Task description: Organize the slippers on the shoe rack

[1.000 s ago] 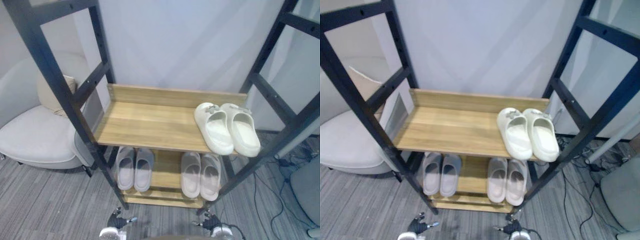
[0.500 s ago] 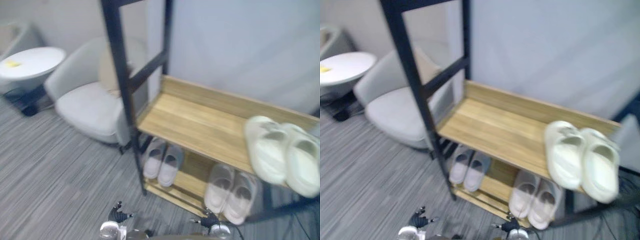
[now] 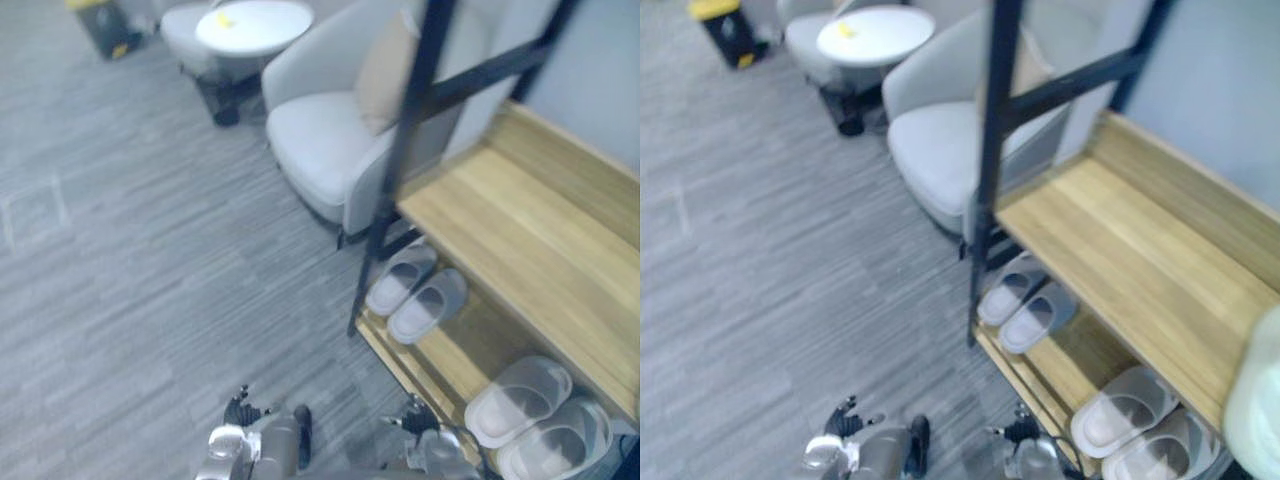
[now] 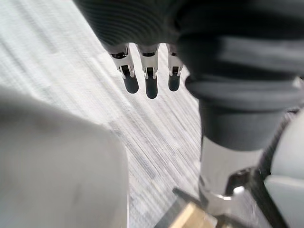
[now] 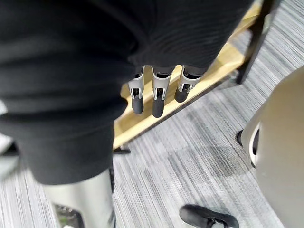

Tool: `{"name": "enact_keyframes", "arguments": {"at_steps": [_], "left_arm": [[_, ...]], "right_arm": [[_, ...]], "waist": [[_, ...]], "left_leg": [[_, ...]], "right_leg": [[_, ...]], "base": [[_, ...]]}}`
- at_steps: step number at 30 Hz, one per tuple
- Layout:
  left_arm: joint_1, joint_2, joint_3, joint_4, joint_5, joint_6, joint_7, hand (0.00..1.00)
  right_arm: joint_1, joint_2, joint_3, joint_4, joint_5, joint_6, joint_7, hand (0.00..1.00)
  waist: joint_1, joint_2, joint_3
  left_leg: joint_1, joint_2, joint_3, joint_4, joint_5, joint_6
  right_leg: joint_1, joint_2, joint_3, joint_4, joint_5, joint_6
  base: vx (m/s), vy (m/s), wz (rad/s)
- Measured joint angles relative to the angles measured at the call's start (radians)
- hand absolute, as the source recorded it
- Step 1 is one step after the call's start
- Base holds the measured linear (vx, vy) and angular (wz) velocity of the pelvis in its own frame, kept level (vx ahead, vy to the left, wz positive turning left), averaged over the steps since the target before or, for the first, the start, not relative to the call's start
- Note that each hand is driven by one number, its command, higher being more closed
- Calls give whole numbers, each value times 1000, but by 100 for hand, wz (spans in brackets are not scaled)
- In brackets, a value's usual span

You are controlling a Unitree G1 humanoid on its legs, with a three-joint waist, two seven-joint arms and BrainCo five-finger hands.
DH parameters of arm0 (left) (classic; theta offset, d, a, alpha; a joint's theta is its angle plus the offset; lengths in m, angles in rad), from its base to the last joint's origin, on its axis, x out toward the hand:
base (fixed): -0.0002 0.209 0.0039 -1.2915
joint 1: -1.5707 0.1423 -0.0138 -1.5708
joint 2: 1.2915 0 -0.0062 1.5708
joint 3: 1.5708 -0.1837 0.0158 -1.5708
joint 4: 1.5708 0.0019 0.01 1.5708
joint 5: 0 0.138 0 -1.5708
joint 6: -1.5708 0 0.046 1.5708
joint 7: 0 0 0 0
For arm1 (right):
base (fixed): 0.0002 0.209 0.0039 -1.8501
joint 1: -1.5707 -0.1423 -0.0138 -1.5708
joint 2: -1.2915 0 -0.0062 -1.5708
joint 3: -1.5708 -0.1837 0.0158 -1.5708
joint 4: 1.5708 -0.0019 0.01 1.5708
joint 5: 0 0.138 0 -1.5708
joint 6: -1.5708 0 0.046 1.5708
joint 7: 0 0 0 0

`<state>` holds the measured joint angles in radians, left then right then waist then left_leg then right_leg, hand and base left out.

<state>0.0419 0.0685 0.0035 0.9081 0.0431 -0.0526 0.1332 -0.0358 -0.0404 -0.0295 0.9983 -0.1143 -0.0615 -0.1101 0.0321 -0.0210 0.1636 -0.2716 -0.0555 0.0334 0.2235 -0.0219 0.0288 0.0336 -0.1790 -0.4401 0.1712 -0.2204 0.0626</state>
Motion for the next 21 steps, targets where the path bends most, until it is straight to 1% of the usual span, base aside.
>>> {"name": "enact_keyframes", "arguments": {"at_steps": [1,2,3,4,5,6,7,8,9,10,11,12,13,14,15,16,17,18,20,21], "left_arm": [[-15,12,-1,14,0,0,-1,0],[-18,8,2,25,0,1,2,0],[-19,6,9,35,-5,0,0,0],[-18,7,8,35,-4,-2,0,0],[-18,13,4,39,-2,0,-1,0],[-18,15,-2,39,1,0,-2,0],[-18,13,-2,39,3,0,-2,0],[-17,6,-3,43,3,1,-2,0],[-16,10,-4,46,2,2,-2,0],[-12,13,-5,45,2,2,-2,0],[-8,16,-4,45,1,2,-2,0],[-7,15,-6,48,2,5,-1,0],[-6,14,-8,49,2,5,-2,0],[-11,15,-15,57,2,6,-2,0],[-19,14,-21,66,2,8,-2,0],[-19,14,-22,66,2,10,-2,0],[-17,12,-23,66,2,12,-2,0],[-17,11,-23,67,2,12,-3,0],[-16,7,-20,66,2,12,-2,0],[-8,4,0,66,2,12,-2,0]], "right_arm": [[-15,0,-2,4,0,1,-2,0],[-21,-2,-3,-2,6,0,-5,0],[-26,-1,-6,-2,7,0,-8,0],[-25,3,-6,-2,7,0,-8,0],[-23,16,0,-1,7,0,-3,0],[-25,22,-1,-1,7,0,0,0],[-25,24,0,0,7,1,1,0],[-22,29,0,1,6,3,5,0],[-7,39,1,1,6,4,13,0],[9,45,5,-4,6,4,15,0],[6,45,11,-3,5,0,18,0],[8,42,17,-1,5,2,20,0],[10,41,18,-1,5,2,20,0],[6,38,29,-3,5,0,20,0],[-2,34,35,-3,5,0,20,0],[-7,34,35,-3,5,0,20,0],[-8,34,35,-4,5,-1,20,0],[-9,33,35,-4,5,-1,20,0],[-10,29,35,-3,5,0,20,0],[-9,30,35,-1,5,0,20,0]], "waist": [[-4,-8,10],[-5,4,16],[-6,-1,26],[-2,-10,23],[3,-19,17],[2,-12,18],[2,-10,20],[1,-1,24],[0,2,27],[1,3,27],[1,5,27],[-2,5,24],[-3,5,23],[-9,5,23],[-17,6,24],[-23,7,25],[-33,5,23],[-34,1,22],[-34,-3,21],[-35,-7,16]], "left_leg": [[3,21,91,59,-65,22],[33,69,172,106,-136,2],[51,48,166,96,-130,7],[63,36,164,84,-128,12],[80,3,146,62,-124,23],[83,-14,129,59,-149,34],[85,-19,123,59,-156,42],[100,-28,109,54,-160,48],[126,-33,86,42,-160,50],[149,-39,70,20,-159,49],[172,-43,53,-6,-154,43],[205,-44,25,-42,-142,38],[210,-45,15,-48,-140,36],[218,-45,-19,-55,-139,35],[231,-45,-60,-73,-139,34],[239,-45,-79,-81,-139,34],[263,-48,-126,-106,-139,34],[285,-55,-168,-120,-145,36],[313,-68,-228,-113,-170,34],[336,-72,-287,-89,-195,21]], "right_leg": [[24,-19,-36,-20,25,31],[48,-14,-60,-11,28,40],[73,-19,-70,-20,32,43],[82,-27,-73,-27,35,43],[93,-50,-79,-22,39,53],[74,-79,-79,55,34,63],[57,-94,-76,103,32,66],[1,-134,-58,260,34,58],[-61,-141,18,402,24,26],[-92,-125,69,454,-2,25],[-116,-103,100,472,-30,32],[-147,-66,121,459,-57,30],[-158,-56,122,450,-59,32],[-199,-16,128,413,-59,32],[-248,30,155,359,-53,29],[-264,48,170,334,-50,30],[-296,80,205,268,-20,29],[-312,90,224,230,8,14],[-324,86,225,224,29,-9],[-329,88,216,220,48,-39]], "base": [[13,117,103],[80,123,75],[50,127,42],[24,135,30],[23,193,31],[23,206,33],[-3,208,37],[16,197,40],[63,200,48],[92,133,40],[174,100,44],[167,64,39],[174,54,59],[210,30,72],[227,13,83],[312,-25,104],[344,-90,117],[374,-115,126],[363,-131,120],[522,-206,141]]}}
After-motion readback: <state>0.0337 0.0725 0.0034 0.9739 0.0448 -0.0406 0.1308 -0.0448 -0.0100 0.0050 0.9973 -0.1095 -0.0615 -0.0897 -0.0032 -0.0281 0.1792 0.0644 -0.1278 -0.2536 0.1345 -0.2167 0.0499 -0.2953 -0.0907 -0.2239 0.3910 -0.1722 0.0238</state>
